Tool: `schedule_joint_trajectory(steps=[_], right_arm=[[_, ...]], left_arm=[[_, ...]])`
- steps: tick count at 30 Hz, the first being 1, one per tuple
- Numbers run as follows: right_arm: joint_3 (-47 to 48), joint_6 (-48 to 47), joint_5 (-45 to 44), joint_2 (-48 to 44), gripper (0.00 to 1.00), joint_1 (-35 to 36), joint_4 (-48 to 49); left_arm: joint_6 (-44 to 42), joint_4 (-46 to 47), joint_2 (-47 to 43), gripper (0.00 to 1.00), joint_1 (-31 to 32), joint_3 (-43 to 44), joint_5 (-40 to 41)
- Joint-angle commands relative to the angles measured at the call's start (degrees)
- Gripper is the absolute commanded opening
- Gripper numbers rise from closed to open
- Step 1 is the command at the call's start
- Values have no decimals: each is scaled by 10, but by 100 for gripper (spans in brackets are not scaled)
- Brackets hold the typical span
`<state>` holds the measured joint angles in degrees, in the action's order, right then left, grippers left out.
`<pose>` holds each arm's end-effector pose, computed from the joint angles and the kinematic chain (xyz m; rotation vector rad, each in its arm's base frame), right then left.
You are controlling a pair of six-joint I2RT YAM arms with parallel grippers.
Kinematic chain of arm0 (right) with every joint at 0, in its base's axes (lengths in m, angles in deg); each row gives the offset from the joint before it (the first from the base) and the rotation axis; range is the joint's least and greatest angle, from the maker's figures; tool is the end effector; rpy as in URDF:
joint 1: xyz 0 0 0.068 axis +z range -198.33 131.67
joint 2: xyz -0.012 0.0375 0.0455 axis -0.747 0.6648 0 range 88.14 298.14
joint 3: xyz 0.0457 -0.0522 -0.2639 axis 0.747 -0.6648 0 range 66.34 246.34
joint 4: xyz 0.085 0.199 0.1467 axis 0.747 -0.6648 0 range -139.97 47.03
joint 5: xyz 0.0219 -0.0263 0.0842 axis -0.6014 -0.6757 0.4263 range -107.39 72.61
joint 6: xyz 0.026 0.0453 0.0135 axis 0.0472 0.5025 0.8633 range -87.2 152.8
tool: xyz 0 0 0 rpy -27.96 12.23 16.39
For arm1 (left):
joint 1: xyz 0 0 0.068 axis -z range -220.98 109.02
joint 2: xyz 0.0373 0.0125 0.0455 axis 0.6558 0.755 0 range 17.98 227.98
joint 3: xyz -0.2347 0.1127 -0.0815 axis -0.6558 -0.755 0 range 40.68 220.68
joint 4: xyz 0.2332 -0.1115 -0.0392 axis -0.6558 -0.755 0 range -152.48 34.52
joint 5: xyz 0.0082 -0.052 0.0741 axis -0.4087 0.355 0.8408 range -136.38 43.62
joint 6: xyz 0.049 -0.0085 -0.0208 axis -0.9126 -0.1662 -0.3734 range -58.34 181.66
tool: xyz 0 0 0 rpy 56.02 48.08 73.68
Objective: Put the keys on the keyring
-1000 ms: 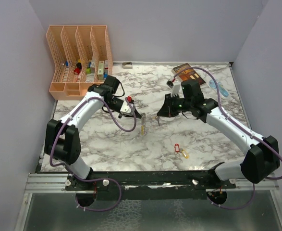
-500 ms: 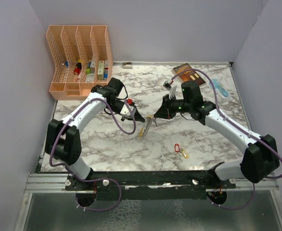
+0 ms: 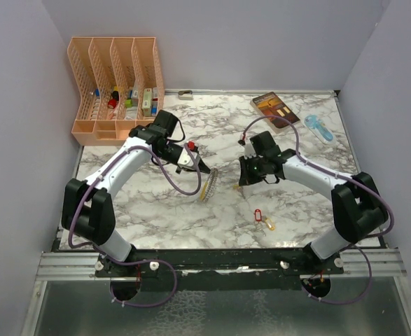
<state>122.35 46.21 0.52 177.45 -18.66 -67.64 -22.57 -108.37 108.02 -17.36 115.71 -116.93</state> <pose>0.2655 0.1639 0.2017 -0.4948 2.6124 0.6693 0.2656 -0.1528 0.2925 1.7858 0.9580 -1.0282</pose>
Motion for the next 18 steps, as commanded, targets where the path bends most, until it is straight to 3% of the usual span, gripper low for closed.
schedule_joint_trajectory(steps=[1,12,18], right_arm=[[5,13,-134,23,1,6,-42],[56,46,-135,113,1,57,-35],[55,58,-146,70,16,61,-36]], left_arm=[[64,74,-21,0,-8,-25,22],[82,92,-24,0,-12,-29,30],[85,98,-27,0,-12,-38,36]])
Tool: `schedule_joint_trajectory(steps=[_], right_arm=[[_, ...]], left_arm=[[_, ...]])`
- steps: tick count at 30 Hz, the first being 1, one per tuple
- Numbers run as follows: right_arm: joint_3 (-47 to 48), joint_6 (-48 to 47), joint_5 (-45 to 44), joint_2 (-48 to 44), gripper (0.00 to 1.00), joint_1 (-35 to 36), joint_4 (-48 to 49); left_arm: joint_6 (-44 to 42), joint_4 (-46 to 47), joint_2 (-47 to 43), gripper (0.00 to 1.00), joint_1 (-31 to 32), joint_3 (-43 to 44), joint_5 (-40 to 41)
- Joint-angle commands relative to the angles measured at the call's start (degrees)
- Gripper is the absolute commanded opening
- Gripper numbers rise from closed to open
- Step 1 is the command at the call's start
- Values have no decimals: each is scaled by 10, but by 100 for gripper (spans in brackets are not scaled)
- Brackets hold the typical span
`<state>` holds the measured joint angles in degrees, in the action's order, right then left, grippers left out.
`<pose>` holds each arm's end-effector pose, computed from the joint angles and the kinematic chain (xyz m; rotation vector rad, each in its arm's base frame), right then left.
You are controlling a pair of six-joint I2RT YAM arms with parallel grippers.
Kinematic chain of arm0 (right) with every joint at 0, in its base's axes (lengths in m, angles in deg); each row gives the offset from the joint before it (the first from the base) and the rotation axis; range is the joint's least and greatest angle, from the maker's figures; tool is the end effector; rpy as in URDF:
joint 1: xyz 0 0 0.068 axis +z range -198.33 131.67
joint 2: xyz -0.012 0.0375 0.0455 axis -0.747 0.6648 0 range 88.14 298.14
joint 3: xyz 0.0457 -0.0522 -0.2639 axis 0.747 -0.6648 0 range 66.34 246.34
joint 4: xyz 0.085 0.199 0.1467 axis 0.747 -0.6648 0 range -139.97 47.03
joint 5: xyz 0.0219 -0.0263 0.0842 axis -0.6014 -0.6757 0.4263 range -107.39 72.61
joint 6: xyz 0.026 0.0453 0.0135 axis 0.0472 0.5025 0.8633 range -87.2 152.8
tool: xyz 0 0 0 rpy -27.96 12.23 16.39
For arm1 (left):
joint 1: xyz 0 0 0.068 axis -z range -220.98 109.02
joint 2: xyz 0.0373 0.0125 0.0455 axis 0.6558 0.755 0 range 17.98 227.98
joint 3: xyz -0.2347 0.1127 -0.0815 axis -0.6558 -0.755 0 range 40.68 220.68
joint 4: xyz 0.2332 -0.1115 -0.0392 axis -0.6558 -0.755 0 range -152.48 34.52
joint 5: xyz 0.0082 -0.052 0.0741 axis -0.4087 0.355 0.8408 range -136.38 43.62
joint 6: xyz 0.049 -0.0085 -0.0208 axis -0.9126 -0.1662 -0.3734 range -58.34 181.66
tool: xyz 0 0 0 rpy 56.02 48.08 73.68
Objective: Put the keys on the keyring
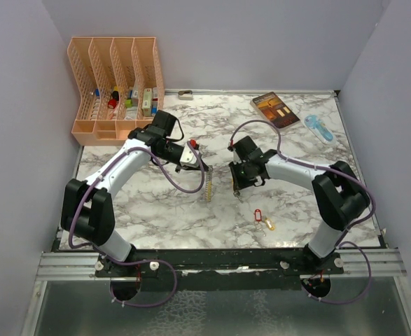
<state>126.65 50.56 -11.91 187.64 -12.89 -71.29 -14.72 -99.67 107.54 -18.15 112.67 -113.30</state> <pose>0.2696 0.1961 0.1645 -0.4584 2.7721 0.3704 0.2741 -0.1509 0.2833 1.7609 1.0563 -0.9657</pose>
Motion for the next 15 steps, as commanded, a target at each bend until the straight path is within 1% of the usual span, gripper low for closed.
schedule_joint_trajectory(steps=[1,4,7,8,12,14,15], right_arm=[[13,14,-25,-36,18,3,-4],[14,11,-26,-42,27,3,-14],[9,10,-22,-43,44,3,-13],[6,10,-19,-43,47,3,-12],[-4,10,-16,-39,48,3,-8],[-5,10,-13,-35,47,4,-12],[-6,13,-18,-39,45,8,-17]], left_arm=[[7,13,-22,0,-4,-8,0],[11,19,-21,0,-4,-9,-2],[16,23,-22,0,-4,-9,-3],[17,23,-22,0,-4,-9,-3],[19,26,-24,0,-4,-12,-2],[20,27,-24,0,-4,-13,-1],[22,29,-25,0,-4,-13,-1]])
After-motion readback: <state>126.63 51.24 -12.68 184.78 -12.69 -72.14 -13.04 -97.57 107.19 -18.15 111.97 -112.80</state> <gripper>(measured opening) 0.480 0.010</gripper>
